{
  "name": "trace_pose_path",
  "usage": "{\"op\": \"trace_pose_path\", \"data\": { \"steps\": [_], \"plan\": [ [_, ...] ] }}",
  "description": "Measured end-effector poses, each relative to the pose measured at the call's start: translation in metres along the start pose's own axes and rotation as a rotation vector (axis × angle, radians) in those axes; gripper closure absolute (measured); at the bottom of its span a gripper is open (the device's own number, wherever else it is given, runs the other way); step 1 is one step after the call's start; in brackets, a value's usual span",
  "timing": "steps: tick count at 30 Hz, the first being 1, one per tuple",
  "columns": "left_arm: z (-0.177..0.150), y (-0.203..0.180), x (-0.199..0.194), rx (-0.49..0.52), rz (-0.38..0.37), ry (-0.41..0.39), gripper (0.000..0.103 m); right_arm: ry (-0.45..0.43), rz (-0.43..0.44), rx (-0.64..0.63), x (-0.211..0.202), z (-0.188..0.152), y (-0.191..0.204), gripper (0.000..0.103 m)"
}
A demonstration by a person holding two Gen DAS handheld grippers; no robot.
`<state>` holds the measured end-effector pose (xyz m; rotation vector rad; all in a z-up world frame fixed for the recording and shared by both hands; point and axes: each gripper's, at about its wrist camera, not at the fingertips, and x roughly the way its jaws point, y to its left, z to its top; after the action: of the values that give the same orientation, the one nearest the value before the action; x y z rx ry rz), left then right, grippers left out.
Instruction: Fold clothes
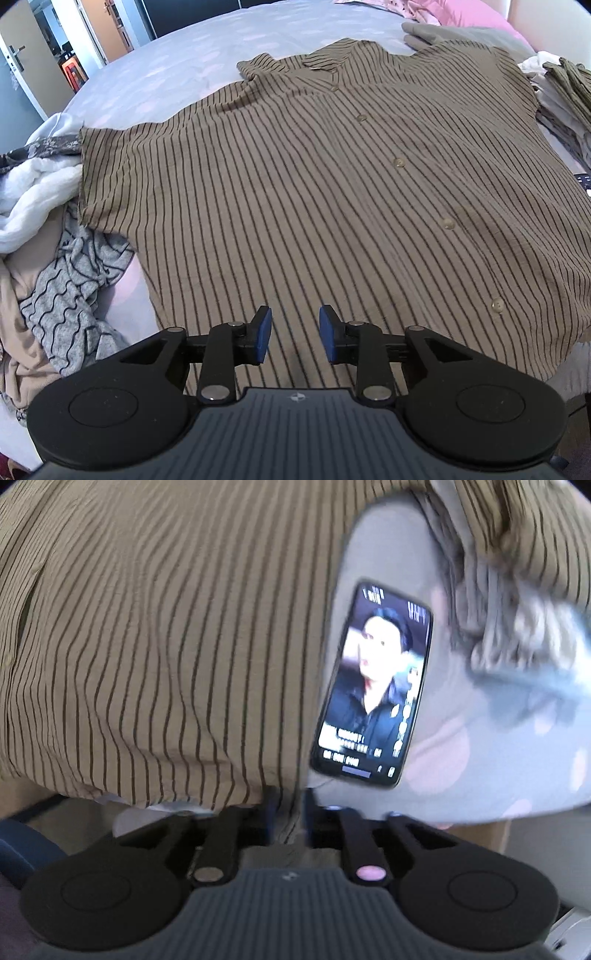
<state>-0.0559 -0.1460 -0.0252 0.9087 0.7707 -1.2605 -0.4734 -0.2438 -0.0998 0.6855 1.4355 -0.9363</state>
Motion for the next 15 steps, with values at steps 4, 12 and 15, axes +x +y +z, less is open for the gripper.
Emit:
{"op": "trace_pose_path", "data": {
  "steps": [4, 12, 15],
  "plan": [
    [-0.008, 0.008, -0.002, -0.017, 0.018, 0.017, 0.073, -0.105, -0.079, -0.09, -0.017, 0.004, 0.022, 0.075],
    [-0.029, 0.048, -0.013, -0.122, 0.065, 0.018, 0.073, -0.338, -0.086, -0.3, -0.05, 0.021, 0.088, 0.067],
    [-0.044, 0.061, -0.017, -0.149, 0.104, 0.018, 0.072, -0.376, -0.052, -0.346, -0.054, 0.029, 0.122, 0.067]
  ]
}}
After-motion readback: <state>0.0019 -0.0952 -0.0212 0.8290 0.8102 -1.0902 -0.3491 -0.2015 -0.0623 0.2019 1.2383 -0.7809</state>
